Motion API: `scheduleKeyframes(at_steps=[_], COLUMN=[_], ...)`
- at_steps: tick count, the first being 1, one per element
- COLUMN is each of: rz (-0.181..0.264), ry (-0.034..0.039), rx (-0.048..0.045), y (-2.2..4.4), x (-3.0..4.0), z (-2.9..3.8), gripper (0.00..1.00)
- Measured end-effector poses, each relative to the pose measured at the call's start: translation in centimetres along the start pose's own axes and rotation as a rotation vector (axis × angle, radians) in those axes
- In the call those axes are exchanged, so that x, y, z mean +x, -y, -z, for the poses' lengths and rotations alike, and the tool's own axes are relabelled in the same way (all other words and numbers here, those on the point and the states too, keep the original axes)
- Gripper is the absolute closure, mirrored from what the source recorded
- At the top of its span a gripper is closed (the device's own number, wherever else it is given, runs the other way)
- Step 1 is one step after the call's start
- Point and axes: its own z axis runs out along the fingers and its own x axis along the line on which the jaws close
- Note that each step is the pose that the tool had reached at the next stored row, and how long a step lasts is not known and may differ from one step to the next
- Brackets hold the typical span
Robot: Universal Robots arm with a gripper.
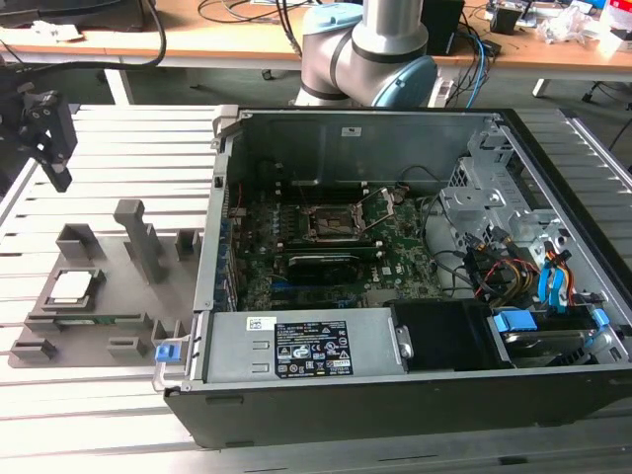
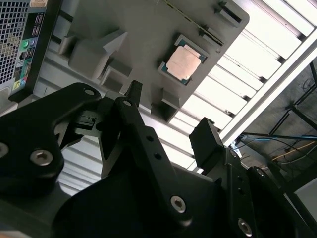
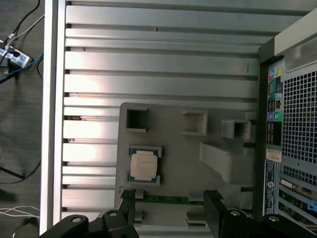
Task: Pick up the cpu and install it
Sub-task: 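Pick up the cpu and move it towards the insertion slot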
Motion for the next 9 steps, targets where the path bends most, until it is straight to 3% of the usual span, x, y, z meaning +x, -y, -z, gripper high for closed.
scheduleKeyframes(at_steps=[9], rz=[0.0], ry=[0.0001], rx=[0.0], y=[0.0], x=[0.02], z=[-0.83], gripper=[0.34])
